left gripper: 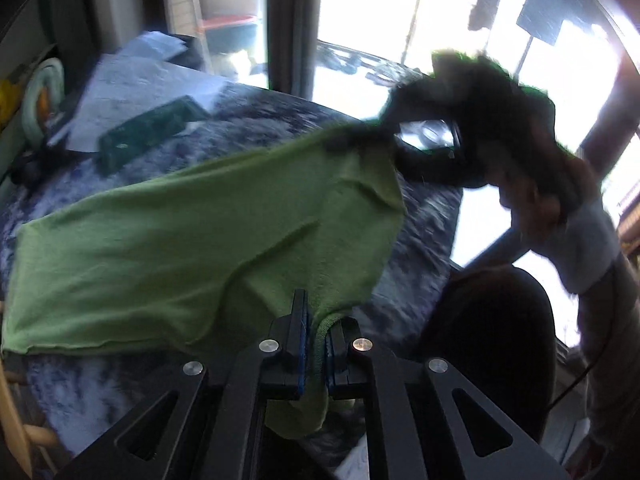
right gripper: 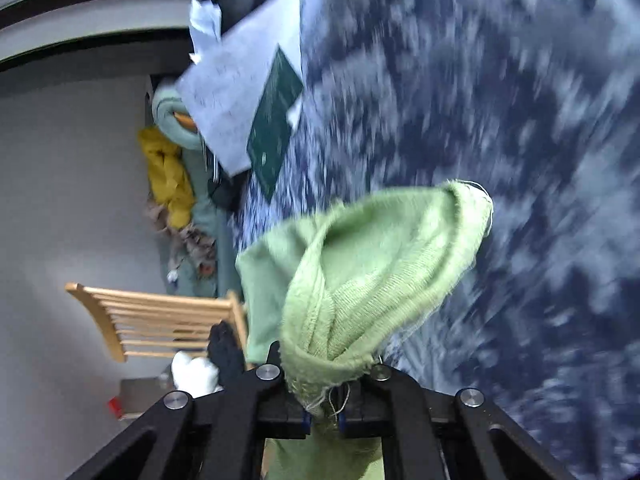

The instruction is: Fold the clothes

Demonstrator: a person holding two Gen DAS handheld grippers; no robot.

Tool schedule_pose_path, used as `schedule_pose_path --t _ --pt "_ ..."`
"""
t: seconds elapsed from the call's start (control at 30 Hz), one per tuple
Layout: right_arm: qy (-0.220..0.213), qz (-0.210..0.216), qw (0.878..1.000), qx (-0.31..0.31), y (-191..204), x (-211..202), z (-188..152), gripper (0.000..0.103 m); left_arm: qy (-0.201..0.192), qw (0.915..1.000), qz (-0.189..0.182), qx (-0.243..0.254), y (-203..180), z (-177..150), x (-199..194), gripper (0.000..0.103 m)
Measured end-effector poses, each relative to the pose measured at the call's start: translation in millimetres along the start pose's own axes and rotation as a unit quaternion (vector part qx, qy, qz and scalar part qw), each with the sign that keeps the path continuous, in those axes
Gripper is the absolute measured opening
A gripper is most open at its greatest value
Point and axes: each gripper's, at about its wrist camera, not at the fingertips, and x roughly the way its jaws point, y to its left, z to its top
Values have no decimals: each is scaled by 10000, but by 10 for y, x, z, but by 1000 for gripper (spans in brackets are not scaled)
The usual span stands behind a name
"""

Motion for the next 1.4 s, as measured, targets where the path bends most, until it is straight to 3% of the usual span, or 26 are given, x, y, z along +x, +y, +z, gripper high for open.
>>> schedule_pose_path --t 0.17,0.37,0.53,0.63,0.83,1.07,1.17,1.27,1.4 --pt "-412 -676 9966 -238 41 -279 47 6 62 9994 -333 107 -300 13 100 6" --pt "-780 -1102 9908 58 -242 -616 72 6 99 9966 -799 143 -539 35 127 6" --pt "-939 -1566 9832 -53 -208 -700 30 6 230 9911 -1262 -357 -386 85 166 6" --pt "-914 -1641 9819 -235 -69 -612 15 6 288 9824 -1607 -909 -78 90 153 6" --pt "-624 -1882 9753 -974 565 -24 23 6 146 9783 -1384 -1532 659 82 47 6" --pt "256 -2308 9577 -1699 1237 1269 71 6 182 9771 -881 -1930 1500 -5 44 6" --pt "665 -2476 9485 -1859 1370 1832 84 7 273 9712 -785 -2233 1797 -120 103 6" --pt "994 -2717 9365 -1980 1420 2292 96 7 339 9619 -931 -2550 2046 -203 189 6" --pt "1216 -2804 9292 -2079 1486 2674 79 7 341 9529 -945 -2861 2307 -288 131 6"
